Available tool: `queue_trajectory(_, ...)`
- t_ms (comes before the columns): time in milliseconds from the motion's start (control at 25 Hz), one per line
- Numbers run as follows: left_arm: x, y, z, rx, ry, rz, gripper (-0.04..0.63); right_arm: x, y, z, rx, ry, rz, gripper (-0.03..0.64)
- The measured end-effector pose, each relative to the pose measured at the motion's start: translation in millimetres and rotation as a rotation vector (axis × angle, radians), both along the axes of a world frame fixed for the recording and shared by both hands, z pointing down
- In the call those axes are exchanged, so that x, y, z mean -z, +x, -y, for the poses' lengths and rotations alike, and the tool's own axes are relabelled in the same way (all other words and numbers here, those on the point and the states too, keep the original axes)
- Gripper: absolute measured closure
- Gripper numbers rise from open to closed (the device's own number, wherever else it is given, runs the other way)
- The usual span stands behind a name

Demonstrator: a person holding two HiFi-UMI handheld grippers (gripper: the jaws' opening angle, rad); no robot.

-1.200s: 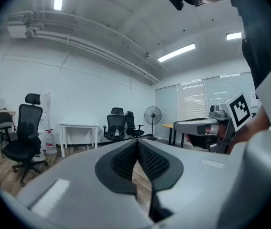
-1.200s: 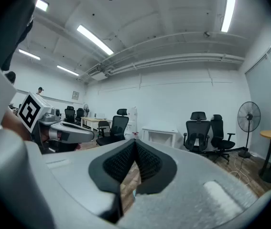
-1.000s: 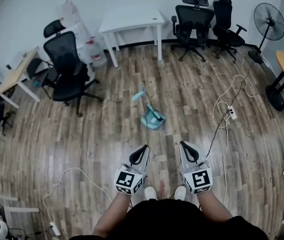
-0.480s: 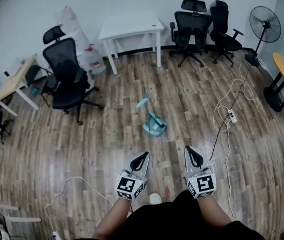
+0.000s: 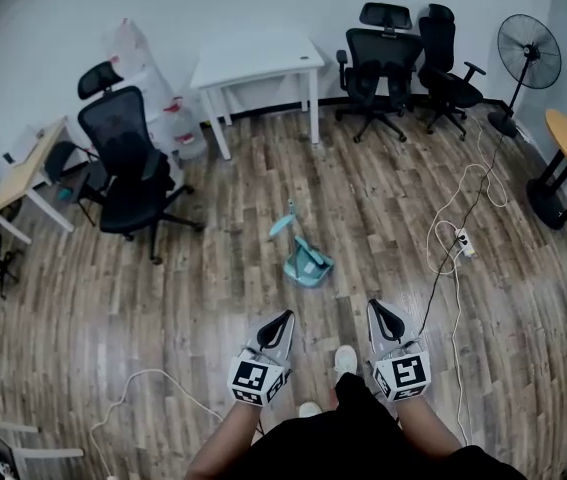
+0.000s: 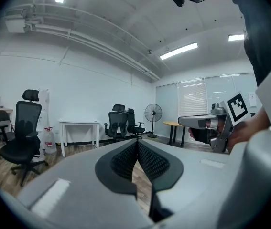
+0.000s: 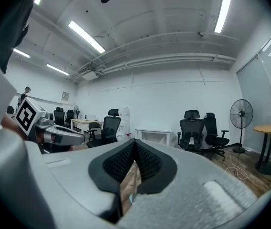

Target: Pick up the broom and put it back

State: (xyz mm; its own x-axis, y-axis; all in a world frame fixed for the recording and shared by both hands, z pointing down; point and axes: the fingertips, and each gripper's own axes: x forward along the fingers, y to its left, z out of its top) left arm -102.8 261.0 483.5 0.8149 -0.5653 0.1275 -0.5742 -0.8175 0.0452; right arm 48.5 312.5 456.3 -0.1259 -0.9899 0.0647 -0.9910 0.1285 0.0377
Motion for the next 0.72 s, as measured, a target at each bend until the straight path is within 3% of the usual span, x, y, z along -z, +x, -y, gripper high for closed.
queue_trajectory(720,12,100,128,0.079,0.018,0.015,0.578,8,90,134,0.147,0.004,-0.030,0.614)
